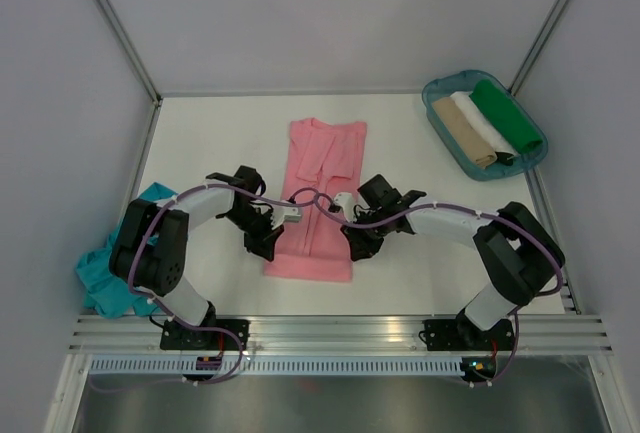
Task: Roll the t-shirts
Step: Roll the tshirt
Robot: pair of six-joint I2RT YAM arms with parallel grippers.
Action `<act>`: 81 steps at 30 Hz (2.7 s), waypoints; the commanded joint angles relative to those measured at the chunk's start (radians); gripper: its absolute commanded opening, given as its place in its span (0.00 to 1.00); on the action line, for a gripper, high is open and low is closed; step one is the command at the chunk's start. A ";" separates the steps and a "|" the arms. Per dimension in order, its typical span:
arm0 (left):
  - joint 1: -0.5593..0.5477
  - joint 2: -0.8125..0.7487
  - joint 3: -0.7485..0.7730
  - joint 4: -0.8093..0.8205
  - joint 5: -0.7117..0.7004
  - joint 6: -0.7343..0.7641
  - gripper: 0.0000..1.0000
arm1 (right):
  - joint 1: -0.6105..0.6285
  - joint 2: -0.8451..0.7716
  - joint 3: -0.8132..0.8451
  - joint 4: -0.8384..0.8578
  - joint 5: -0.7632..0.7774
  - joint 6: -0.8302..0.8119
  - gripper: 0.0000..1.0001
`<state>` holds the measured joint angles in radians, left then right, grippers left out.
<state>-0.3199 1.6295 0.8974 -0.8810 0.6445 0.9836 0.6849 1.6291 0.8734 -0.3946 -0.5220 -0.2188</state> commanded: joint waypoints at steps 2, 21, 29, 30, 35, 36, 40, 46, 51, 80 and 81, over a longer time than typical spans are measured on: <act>0.004 0.000 0.035 0.036 0.012 -0.065 0.14 | 0.001 -0.142 0.004 0.088 0.074 0.012 0.27; 0.016 -0.333 -0.050 0.185 -0.069 -0.140 0.42 | 0.435 -0.290 -0.182 0.189 0.312 -0.297 0.42; -0.071 -0.805 -0.363 0.232 -0.123 0.029 0.46 | 0.453 -0.316 -0.237 0.227 0.353 -0.284 0.42; -0.090 -0.833 -0.418 0.249 -0.161 0.047 0.49 | 0.452 -0.313 -0.241 0.241 0.367 -0.286 0.43; -0.199 -0.867 -0.477 0.284 -0.227 0.089 0.53 | 0.455 -0.230 -0.215 0.212 0.410 -0.291 0.40; -0.206 -0.840 -0.474 0.287 -0.227 0.093 0.53 | 0.453 -0.230 -0.217 0.238 0.410 -0.289 0.40; -0.231 -0.764 -0.471 0.306 -0.238 0.104 0.53 | 0.455 -0.213 -0.212 0.254 0.430 -0.286 0.40; -0.240 -0.702 -0.505 0.390 -0.286 0.145 0.52 | 0.453 -0.196 -0.211 0.250 0.430 -0.275 0.40; -0.246 -0.648 -0.500 0.428 -0.286 0.136 0.52 | 0.452 -0.184 -0.212 0.252 0.418 -0.257 0.35; -0.203 -0.372 -0.161 -0.237 0.066 0.133 0.02 | 0.206 -0.180 0.021 -0.226 -0.186 -0.333 0.00; -0.180 -0.355 -0.155 -0.243 0.070 0.138 0.02 | 0.194 -0.172 0.027 -0.234 -0.197 -0.333 0.00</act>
<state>-0.5335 1.2228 0.6960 -0.9939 0.6109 1.0615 0.9157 1.4399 0.8547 -0.5442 -0.5594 -0.5190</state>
